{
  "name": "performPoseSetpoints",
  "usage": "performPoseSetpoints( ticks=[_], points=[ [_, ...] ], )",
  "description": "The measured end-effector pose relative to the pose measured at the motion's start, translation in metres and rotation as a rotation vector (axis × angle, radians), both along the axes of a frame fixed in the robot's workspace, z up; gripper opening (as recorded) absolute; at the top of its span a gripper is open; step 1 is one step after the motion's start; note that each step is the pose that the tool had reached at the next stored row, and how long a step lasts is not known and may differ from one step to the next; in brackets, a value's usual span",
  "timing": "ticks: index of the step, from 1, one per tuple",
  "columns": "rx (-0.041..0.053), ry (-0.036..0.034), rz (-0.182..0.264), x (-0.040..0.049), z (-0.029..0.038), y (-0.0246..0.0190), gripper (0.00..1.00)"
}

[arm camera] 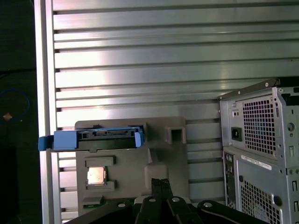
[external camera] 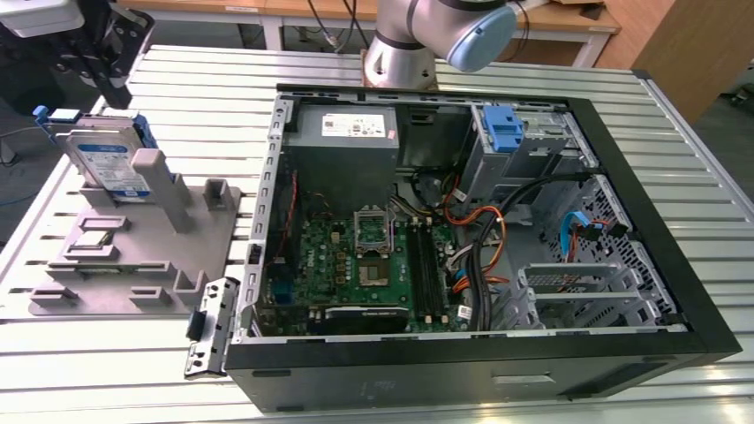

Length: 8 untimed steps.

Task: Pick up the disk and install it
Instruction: 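Reach for the disk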

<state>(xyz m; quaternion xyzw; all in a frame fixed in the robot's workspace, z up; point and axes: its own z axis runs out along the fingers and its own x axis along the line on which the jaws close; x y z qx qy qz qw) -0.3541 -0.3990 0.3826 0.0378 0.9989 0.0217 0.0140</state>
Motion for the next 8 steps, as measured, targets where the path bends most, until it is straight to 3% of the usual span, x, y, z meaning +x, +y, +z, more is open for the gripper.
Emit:
performPoseSetpoints(
  ticks=[8],
  points=[
    [0.0,-0.0001,0.0,-0.0016,-0.0001,0.0,0.1]
  ],
)
